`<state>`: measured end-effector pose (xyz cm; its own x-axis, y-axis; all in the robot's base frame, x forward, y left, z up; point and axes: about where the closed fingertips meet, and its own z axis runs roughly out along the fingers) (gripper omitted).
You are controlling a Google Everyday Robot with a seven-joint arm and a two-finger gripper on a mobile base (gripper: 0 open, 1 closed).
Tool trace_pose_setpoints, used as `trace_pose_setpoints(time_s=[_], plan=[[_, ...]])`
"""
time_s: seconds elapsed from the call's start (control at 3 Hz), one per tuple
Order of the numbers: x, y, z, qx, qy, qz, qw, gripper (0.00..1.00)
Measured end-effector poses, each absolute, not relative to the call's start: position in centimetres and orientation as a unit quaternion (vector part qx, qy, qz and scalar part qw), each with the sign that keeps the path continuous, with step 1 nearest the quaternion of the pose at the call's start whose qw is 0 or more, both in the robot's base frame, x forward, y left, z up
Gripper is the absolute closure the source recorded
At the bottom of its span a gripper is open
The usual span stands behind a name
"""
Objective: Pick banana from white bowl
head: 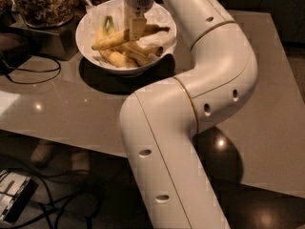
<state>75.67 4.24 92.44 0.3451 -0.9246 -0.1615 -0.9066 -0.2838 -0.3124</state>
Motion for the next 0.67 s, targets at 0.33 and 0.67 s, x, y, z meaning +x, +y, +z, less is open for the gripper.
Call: trace_pose_setpoints(time_s=[0.33,0.67], plan=[[75.3,4.2,95.4,-0.794,0.574,-0.047,0.195,1.00],[74.7,4.3,97.4,-0.792,0.568,-0.054,0.219,1.00]])
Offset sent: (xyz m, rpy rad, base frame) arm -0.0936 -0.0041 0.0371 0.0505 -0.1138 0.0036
